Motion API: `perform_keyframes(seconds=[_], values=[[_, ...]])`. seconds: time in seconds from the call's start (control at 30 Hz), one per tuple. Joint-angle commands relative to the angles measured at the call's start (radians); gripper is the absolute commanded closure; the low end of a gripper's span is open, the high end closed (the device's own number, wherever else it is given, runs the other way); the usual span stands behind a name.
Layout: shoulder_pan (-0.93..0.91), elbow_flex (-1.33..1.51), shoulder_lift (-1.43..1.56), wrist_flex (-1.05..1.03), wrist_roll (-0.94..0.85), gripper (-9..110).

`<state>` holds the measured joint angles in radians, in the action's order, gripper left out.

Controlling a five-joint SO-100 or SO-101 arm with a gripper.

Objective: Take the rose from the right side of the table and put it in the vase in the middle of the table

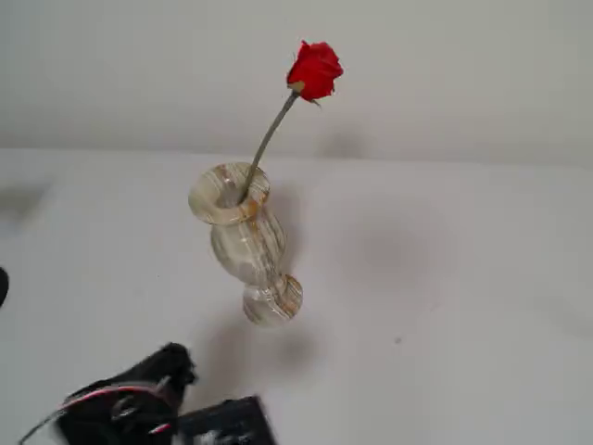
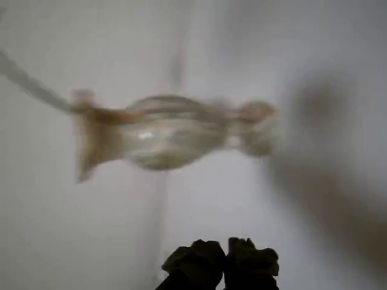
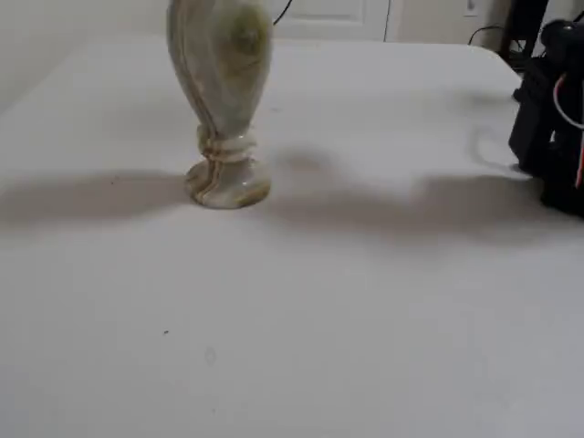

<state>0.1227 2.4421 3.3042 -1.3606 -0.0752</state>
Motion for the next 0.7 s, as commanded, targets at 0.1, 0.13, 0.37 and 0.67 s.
perform_keyframes(seconds=[0.1, 0.13, 0.37, 0.67], values=[[-0.008, 0.376, 0.02, 0.081, -0.009, 102], [-0.008, 0.417, 0.02, 0.087, -0.009, 102], [-0.009, 0.563, 0.02, 0.129, -0.014, 101], [-0.018, 0.563, 0.02, 0.129, -0.006, 101]])
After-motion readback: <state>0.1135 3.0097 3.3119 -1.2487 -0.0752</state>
